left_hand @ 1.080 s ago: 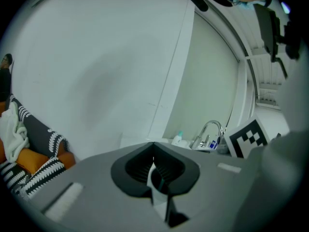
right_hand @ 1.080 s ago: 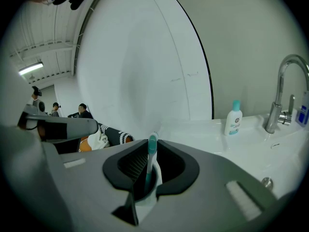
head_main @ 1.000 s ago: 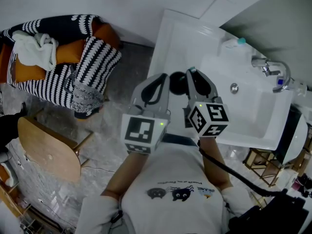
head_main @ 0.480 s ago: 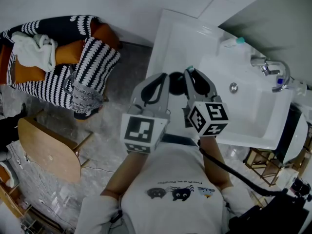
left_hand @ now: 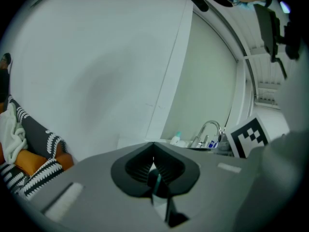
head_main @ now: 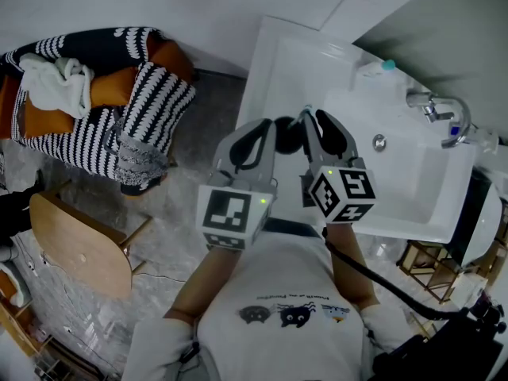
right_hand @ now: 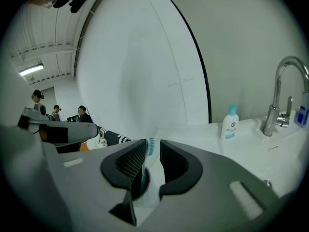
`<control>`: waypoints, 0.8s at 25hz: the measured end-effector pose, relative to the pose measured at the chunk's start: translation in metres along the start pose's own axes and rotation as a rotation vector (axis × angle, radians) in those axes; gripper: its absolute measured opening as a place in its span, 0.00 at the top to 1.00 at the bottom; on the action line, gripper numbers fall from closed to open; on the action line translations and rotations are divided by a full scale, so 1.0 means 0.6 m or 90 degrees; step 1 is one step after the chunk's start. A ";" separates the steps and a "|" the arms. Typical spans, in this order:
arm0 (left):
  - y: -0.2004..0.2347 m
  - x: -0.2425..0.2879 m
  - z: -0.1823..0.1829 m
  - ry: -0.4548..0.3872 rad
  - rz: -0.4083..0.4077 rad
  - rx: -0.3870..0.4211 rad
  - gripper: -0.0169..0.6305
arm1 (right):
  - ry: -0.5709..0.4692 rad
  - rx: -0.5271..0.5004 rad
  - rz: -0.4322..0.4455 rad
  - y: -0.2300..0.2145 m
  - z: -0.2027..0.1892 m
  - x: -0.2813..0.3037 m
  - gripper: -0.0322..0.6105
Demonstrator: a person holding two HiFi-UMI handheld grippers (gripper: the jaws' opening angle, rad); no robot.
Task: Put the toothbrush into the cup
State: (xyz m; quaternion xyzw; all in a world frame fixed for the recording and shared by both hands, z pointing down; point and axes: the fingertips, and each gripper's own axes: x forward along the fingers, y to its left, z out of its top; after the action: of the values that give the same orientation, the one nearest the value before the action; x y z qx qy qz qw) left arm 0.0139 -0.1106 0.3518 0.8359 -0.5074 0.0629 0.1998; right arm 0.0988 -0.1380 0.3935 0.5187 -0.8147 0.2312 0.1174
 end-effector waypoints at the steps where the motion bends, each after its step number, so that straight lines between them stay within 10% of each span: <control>1: -0.002 -0.001 0.001 -0.001 -0.001 0.001 0.97 | -0.011 0.001 -0.003 -0.001 0.005 -0.005 0.80; 20: -0.035 -0.024 0.005 -0.009 -0.021 0.016 0.97 | -0.079 -0.010 -0.041 -0.002 0.041 -0.062 0.95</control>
State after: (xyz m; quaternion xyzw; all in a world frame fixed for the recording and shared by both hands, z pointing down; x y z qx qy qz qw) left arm 0.0252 -0.0917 0.3389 0.8472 -0.4939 0.0601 0.1865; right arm 0.1173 -0.1211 0.3564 0.5571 -0.8050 0.1882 0.0782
